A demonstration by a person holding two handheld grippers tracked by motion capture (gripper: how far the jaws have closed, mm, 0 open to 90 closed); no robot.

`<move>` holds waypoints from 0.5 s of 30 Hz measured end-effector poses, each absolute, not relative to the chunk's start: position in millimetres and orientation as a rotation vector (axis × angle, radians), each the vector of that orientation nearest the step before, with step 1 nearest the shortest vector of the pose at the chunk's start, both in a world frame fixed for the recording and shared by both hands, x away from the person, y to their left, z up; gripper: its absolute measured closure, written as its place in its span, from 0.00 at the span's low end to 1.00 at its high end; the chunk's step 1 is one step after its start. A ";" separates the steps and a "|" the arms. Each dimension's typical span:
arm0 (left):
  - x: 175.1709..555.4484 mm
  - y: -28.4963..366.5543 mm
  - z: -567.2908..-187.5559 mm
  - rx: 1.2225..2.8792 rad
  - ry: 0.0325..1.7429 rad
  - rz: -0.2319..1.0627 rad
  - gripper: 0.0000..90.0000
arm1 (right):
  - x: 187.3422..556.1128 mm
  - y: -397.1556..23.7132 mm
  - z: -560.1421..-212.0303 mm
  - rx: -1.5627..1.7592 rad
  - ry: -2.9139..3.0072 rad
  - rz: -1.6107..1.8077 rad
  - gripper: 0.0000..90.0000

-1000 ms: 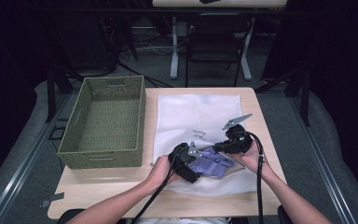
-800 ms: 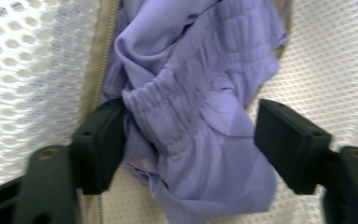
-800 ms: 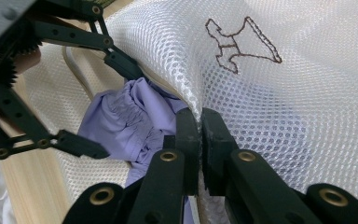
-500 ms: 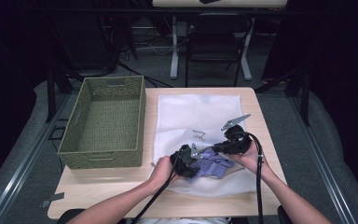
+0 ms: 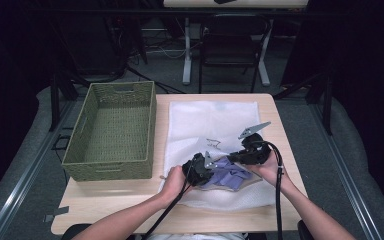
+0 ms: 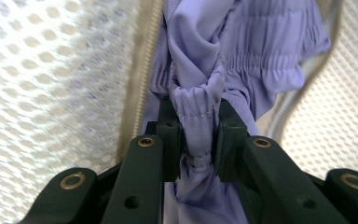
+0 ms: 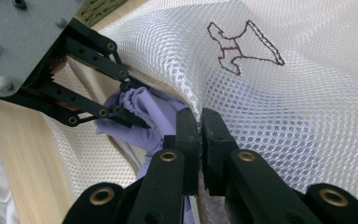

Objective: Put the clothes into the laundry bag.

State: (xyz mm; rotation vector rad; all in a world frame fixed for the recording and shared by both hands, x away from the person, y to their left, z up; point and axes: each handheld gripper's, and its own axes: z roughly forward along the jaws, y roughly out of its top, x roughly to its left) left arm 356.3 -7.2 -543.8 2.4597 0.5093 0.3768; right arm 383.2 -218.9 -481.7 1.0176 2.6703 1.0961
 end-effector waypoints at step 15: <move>352.0 -8.7 -540.7 2.472 0.502 0.383 0.56 | 385.8 -220.8 -485.6 1.041 2.681 1.092 0.97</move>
